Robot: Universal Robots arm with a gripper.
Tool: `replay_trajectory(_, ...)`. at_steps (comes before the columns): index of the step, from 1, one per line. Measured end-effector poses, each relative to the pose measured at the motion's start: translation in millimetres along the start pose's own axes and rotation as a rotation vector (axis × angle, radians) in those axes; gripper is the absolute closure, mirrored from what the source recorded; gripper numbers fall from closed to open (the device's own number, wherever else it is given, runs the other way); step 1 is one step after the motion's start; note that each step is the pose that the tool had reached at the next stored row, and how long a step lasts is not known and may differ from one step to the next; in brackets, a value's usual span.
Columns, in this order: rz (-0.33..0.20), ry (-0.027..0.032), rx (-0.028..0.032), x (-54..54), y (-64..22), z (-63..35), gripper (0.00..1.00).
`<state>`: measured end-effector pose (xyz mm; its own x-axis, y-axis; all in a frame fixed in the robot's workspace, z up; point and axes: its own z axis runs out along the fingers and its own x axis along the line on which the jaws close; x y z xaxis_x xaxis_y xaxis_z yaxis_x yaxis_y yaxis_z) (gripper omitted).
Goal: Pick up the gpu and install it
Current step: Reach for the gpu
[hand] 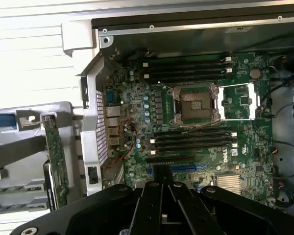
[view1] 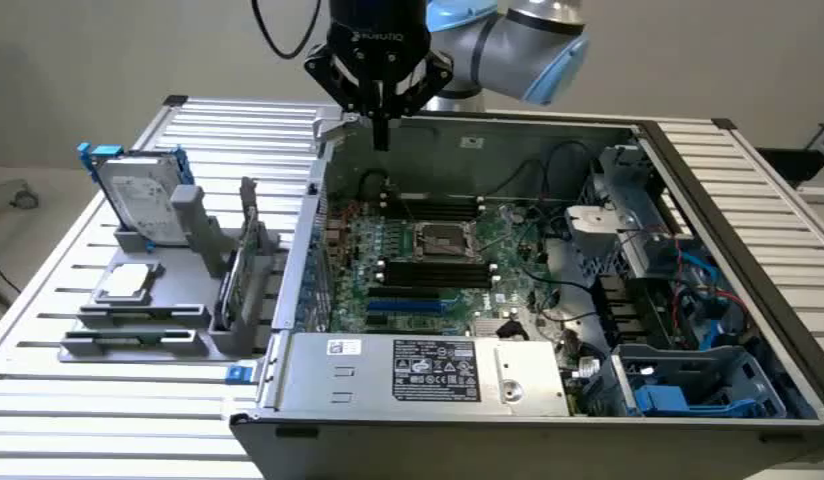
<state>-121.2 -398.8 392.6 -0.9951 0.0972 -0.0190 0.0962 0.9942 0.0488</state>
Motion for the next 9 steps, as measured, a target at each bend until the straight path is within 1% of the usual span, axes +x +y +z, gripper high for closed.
replay_trajectory(9, 0.001, 0.0000, 0.0000, 0.0, 0.0, 0.0, 0.89)
